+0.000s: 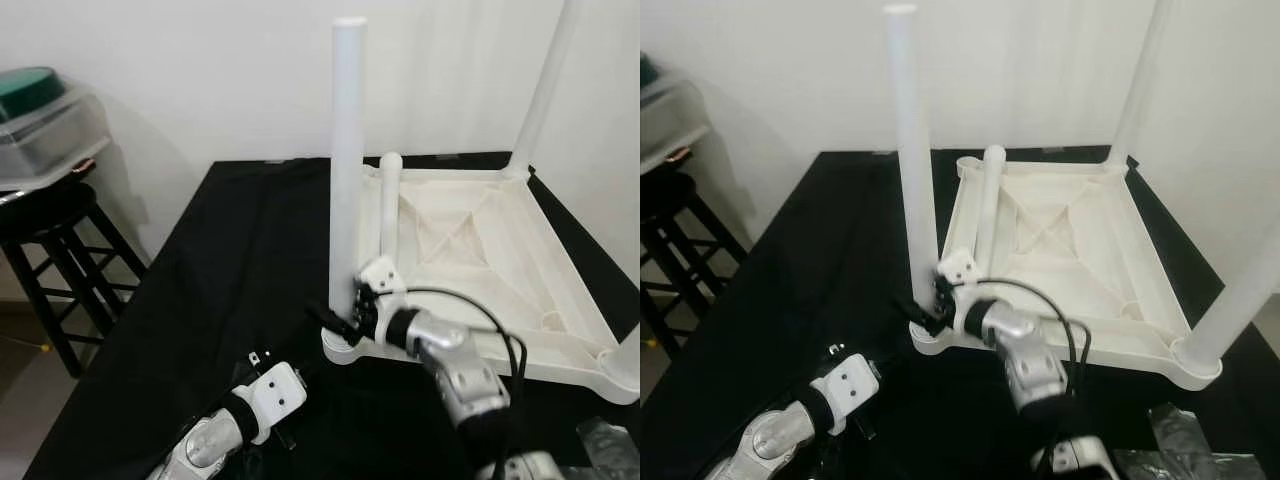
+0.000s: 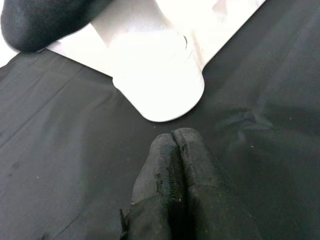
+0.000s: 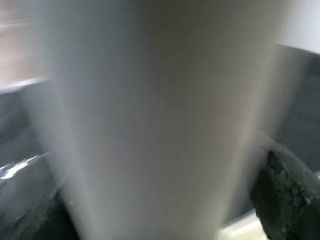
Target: Building children table
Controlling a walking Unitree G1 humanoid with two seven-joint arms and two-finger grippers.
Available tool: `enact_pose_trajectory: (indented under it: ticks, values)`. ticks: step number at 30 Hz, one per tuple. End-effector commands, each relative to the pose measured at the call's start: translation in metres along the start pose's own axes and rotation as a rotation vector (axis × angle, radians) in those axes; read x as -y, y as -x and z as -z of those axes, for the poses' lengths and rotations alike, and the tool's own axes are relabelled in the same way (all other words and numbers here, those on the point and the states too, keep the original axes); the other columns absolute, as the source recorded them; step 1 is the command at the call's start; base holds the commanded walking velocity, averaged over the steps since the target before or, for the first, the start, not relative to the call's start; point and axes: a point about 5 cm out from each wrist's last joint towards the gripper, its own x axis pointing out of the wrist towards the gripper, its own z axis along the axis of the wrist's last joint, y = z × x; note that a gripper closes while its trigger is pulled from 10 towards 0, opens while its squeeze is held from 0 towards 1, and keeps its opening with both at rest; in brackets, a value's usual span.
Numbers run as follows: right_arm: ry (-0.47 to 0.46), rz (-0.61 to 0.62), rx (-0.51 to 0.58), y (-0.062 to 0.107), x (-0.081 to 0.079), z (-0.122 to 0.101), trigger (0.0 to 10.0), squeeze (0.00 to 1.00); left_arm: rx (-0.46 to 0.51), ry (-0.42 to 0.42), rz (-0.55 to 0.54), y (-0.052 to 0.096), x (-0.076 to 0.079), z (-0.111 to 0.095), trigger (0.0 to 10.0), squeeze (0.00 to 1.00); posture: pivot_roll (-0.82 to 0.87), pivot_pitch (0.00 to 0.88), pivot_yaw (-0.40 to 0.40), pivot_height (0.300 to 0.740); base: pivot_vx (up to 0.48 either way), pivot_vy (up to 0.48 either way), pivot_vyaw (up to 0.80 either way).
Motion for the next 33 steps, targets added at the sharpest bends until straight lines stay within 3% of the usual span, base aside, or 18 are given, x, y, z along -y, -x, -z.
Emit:
enact_pose_trajectory:
  ticks: [1, 8, 13, 14, 15, 20, 25, 28, 29, 30, 31, 32, 33]
  values:
    - [-0.002, -0.140, -0.003, -0.002, 0.002, -0.006, 10.0, 0.00, -0.017, 0.001, -0.003, 0.001, 0.001, 0.004, 10.0, 0.00, -0.06, 0.000, 0.026, 0.740, 0.000, 0.000, 0.00]
    - [0.007, -0.245, -0.054, 0.002, 0.029, -0.022, 10.0, 0.00, -0.011, 0.005, -0.009, 0.003, 0.000, 0.003, 10.0, 0.00, -0.01, 0.000, 0.009, 0.740, 0.000, 0.000, 0.00]
    - [-0.061, -0.289, -0.070, 0.006, 0.033, -0.020, 10.0, 0.00, 0.009, 0.032, -0.025, 0.006, -0.003, 0.000, 10.0, 0.00, 0.00, 0.000, 0.003, 0.740, 0.000, 0.000, 0.00]
    - [-0.079, -0.312, -0.075, 0.009, 0.034, -0.017, 1.5, 0.00, 0.015, 0.034, -0.026, 0.008, -0.003, -0.002, 10.0, 0.00, 0.00, 0.000, 0.003, 0.740, 0.000, 0.000, 0.00]
    - [-0.083, -0.303, -0.077, 0.010, 0.034, -0.015, 0.0, 0.00, 0.015, 0.031, -0.022, 0.009, -0.003, -0.001, 10.0, 0.00, 0.00, 0.000, 0.002, 0.740, 0.000, 0.000, 0.00]
    - [-0.103, -0.285, -0.071, 0.014, 0.037, -0.007, 0.0, 0.00, 0.006, 0.023, 0.000, 0.012, 0.001, 0.002, 10.0, 0.00, 0.00, 0.000, 0.011, 0.740, 0.000, 0.000, 0.00]
    - [-0.110, -0.171, -0.043, 0.024, 0.035, 0.013, 0.0, 0.00, 0.015, 0.031, 0.012, 0.018, 0.004, 0.001, 10.0, 0.00, 0.00, 0.000, 0.013, 0.740, 0.000, 0.000, 0.00]
    - [-0.122, -0.080, -0.056, 0.027, 0.026, 0.031, 0.0, 0.00, 0.028, 0.045, 0.006, 0.021, 0.004, 0.000, 10.0, 0.00, -0.01, 0.000, 0.011, 0.740, 0.000, 0.000, 0.00]
    - [-0.174, 0.029, -0.098, 0.025, 0.015, 0.050, 0.0, 0.00, 0.043, 0.060, 0.008, 0.023, 0.004, -0.002, 10.0, 0.00, 0.00, 0.000, 0.008, 0.740, 0.000, 0.000, 0.00]
    - [-0.321, 0.394, -0.150, 0.019, -0.002, 0.080, 0.0, 0.00, 0.069, 0.088, 0.022, 0.027, 0.005, -0.006, 10.0, 0.00, -0.02, 0.000, 0.021, 0.740, 0.000, 0.000, 0.00]
    - [-0.405, 0.600, -0.182, 0.018, -0.010, 0.092, 0.0, 0.00, 0.080, 0.099, 0.030, 0.028, 0.006, -0.007, 10.0, 0.00, -0.02, 0.000, 0.021, 0.740, 0.000, 0.000, 0.00]
    - [-0.405, 0.600, -0.182, 0.018, -0.010, 0.092, 0.0, 0.00, 0.080, 0.099, 0.030, 0.028, 0.006, -0.007, 10.0, 0.00, -0.02, 0.000, 0.021, 0.740, 0.000, 0.000, 0.00]
    - [-0.457, 0.724, -0.204, 0.019, -0.014, 0.099, 0.0, 0.00, 0.086, 0.105, 0.035, 0.029, 0.006, -0.008, 10.0, 0.00, -0.02, 0.000, 0.021, 0.740, 0.000, 0.000, 0.00]
